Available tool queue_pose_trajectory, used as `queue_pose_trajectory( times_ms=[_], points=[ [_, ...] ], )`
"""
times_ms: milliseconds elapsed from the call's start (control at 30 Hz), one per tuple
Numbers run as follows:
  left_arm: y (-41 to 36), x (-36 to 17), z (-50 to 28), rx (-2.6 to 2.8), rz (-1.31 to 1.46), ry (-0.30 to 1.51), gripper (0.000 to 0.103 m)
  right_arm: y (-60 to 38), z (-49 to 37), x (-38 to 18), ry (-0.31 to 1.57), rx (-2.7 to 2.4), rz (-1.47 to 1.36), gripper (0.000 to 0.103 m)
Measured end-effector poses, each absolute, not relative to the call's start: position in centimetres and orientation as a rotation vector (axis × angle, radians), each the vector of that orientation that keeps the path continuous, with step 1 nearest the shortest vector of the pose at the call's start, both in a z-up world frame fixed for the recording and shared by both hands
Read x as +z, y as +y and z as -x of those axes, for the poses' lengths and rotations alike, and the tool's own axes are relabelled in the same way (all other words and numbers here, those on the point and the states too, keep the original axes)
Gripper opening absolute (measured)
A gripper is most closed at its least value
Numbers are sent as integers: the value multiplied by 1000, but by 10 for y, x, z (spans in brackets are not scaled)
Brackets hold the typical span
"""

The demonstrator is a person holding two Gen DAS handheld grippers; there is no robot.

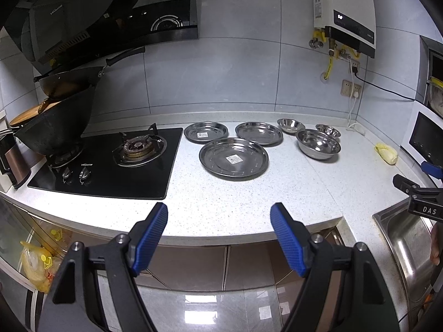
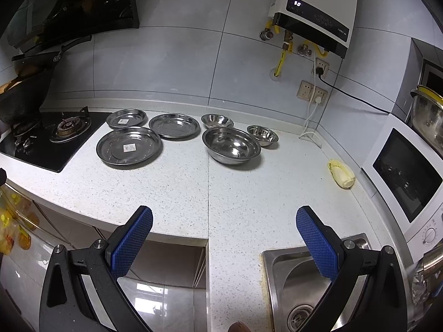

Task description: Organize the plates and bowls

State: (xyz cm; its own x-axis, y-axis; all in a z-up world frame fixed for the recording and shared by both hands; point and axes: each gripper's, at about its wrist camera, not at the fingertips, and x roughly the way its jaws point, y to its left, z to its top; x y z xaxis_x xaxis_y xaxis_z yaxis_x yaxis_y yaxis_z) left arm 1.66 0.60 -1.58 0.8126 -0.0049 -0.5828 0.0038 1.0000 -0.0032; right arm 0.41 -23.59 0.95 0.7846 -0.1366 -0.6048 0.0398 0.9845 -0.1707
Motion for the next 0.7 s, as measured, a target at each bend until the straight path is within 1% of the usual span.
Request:
queue_pose_trajectory(
  times_ms=[467,633,700],
  points=[
    [5,-29,-42,-36,34,660,76,-232,-19,2,687,-91,163,102],
    [5,-45,-74,-60,42,711,76,-225,-37,-10,721,-79,183,102],
    [7,-53,-98,-55,35,733,76,-219,-52,-19,741,-67,189,102]
  ],
)
